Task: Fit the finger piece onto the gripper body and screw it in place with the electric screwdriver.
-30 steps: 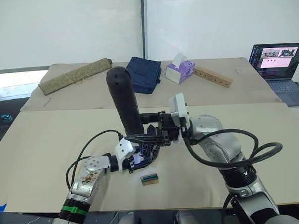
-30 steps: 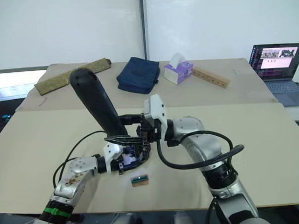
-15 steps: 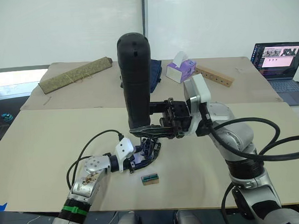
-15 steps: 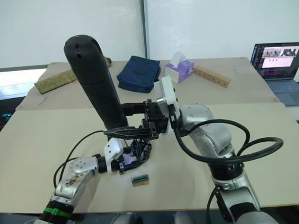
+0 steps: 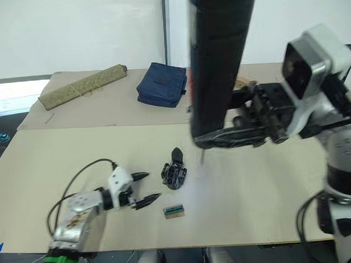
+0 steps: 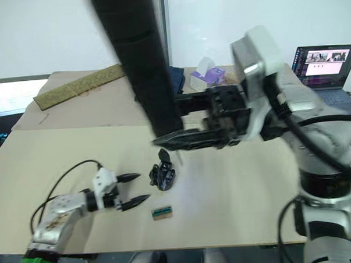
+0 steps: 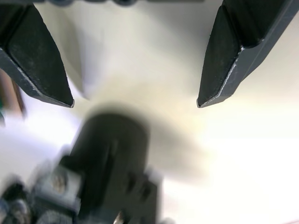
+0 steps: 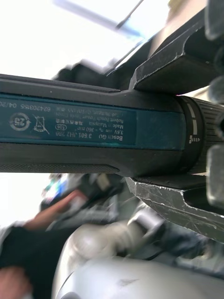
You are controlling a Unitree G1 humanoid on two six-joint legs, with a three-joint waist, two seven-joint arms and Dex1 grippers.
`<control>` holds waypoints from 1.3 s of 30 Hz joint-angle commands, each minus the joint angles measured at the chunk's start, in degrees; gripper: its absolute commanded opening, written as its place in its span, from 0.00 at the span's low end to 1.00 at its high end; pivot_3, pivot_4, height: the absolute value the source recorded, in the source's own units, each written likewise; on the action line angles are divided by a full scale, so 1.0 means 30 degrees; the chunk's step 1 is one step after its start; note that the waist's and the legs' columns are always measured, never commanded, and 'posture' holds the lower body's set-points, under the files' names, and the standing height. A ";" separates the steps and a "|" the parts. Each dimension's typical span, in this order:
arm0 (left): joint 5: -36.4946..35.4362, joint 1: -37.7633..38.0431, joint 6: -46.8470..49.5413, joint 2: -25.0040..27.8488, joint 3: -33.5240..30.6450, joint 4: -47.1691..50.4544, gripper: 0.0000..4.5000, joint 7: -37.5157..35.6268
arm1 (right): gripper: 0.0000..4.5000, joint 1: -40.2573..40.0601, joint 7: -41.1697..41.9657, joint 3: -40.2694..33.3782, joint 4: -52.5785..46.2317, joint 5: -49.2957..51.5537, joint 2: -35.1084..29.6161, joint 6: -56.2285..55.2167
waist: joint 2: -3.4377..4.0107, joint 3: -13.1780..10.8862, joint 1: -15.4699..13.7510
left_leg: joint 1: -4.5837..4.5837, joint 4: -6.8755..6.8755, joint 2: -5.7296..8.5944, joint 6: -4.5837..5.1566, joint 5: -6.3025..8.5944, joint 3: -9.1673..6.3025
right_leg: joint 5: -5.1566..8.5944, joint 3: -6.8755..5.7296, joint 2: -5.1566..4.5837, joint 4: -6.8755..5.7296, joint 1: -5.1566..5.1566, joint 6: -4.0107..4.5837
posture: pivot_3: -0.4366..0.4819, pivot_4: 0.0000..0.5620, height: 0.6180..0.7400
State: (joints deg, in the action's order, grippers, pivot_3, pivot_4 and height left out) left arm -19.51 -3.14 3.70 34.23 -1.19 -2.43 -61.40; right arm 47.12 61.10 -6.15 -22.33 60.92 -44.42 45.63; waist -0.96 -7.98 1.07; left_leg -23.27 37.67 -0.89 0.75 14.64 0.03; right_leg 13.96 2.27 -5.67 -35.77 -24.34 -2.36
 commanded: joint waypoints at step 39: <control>-0.2795 -0.0273 0.0736 0.3886 -0.4462 0.2268 1.00 -0.2478 | 0.99 -0.3709 0.5036 0.4771 1.2574 -1.6866 -1.0378 -0.2783 | 0.0219 -0.0283 -0.0146 | -0.0030 0.0216 0.0027 0.0106 -0.0094 0.0509 | -0.0121 -0.0298 0.0207 -0.0080 0.0031 -0.0127 | 0.48 0.27 1.00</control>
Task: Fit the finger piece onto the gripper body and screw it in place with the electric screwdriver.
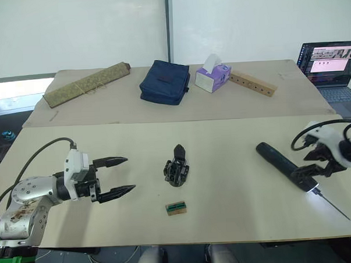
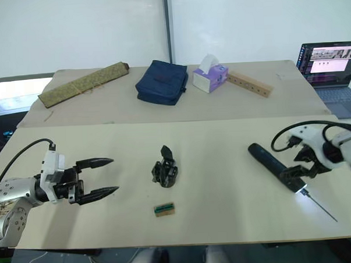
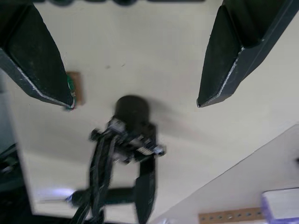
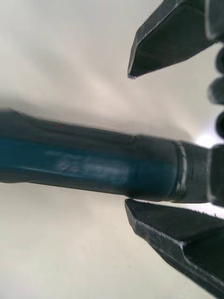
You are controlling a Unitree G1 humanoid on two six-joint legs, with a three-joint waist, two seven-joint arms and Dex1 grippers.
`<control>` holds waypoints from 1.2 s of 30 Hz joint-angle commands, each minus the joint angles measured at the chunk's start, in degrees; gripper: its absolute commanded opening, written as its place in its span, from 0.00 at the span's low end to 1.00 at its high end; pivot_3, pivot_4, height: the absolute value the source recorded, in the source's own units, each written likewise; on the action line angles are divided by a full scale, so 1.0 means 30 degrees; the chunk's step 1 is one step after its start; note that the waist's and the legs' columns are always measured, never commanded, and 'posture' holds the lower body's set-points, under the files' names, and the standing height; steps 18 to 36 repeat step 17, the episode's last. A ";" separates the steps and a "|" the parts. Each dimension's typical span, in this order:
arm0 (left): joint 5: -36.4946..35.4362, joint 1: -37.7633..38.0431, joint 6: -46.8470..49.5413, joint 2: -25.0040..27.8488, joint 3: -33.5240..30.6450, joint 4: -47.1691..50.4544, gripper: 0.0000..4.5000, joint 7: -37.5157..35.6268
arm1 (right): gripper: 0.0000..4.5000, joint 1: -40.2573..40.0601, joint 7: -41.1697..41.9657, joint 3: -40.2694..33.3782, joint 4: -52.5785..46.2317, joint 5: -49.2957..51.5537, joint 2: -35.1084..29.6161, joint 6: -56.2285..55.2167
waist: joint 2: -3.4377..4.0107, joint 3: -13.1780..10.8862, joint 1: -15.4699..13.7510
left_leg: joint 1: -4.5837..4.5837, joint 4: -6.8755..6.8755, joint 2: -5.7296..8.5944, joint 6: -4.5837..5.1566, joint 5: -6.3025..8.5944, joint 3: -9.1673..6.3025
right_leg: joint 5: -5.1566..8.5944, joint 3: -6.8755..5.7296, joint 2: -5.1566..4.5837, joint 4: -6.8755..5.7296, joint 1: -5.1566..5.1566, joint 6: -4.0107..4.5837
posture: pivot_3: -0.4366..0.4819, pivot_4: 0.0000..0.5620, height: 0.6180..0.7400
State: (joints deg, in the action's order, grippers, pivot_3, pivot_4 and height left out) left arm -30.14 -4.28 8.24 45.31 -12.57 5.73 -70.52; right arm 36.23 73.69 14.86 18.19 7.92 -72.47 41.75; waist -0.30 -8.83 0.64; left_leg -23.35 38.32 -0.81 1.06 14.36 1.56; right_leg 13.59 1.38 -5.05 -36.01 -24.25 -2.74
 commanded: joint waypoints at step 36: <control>0.3951 0.2400 -0.7486 -0.0040 -0.0957 -0.3572 1.00 0.1474 | 0.99 -0.9781 -0.0602 -0.9323 -1.0880 0.5137 1.0653 -1.4926 | -0.0152 -0.0020 -0.0193 | 0.0064 0.0040 -0.0067 0.0000 0.0003 -0.0023 | -0.0068 0.0197 0.0115 -0.0030 0.0032 -0.0020 | 0.48 0.27 1.00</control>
